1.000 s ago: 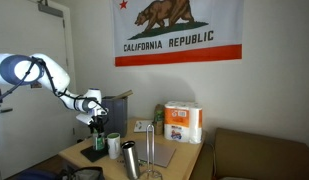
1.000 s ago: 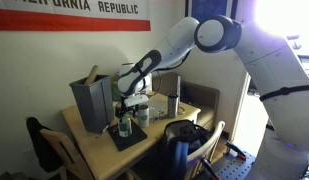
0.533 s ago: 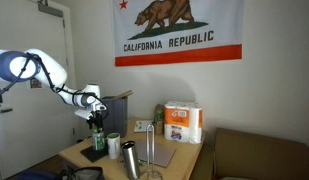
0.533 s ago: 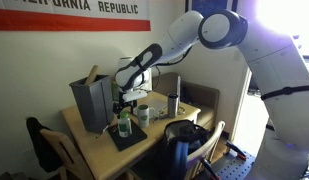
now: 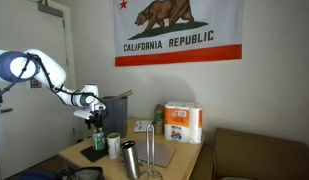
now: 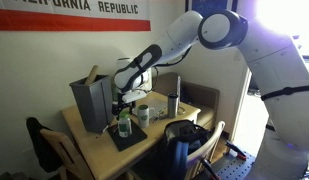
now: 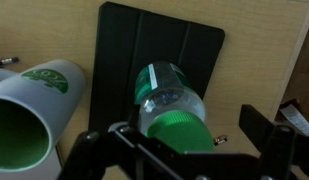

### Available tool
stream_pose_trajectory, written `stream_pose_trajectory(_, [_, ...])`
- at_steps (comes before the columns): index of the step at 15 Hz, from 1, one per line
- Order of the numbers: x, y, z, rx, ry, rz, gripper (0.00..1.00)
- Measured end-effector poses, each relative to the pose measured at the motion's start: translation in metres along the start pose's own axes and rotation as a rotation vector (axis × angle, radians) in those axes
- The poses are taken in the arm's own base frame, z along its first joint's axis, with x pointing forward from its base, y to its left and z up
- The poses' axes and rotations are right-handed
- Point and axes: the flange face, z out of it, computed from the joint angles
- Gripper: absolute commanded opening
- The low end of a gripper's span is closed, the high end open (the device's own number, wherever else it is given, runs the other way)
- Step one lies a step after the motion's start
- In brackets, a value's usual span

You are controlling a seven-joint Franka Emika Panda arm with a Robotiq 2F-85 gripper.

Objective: Put the green lid on the bottle and then throw the bottle in the bin

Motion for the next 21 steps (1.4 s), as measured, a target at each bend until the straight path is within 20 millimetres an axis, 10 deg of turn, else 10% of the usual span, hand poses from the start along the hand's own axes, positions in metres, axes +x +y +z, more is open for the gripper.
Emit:
stream_pose_trajectory(17, [0.010,0.004,0.002,-0.033,0.030,-0.029,1.00])
stream_pose_trajectory(18, [0.011,0.005,0.003,-0.033,0.032,-0.028,0.75])
stream_pose_trajectory(21, [0.015,0.007,0.005,-0.034,0.040,-0.026,0.59])
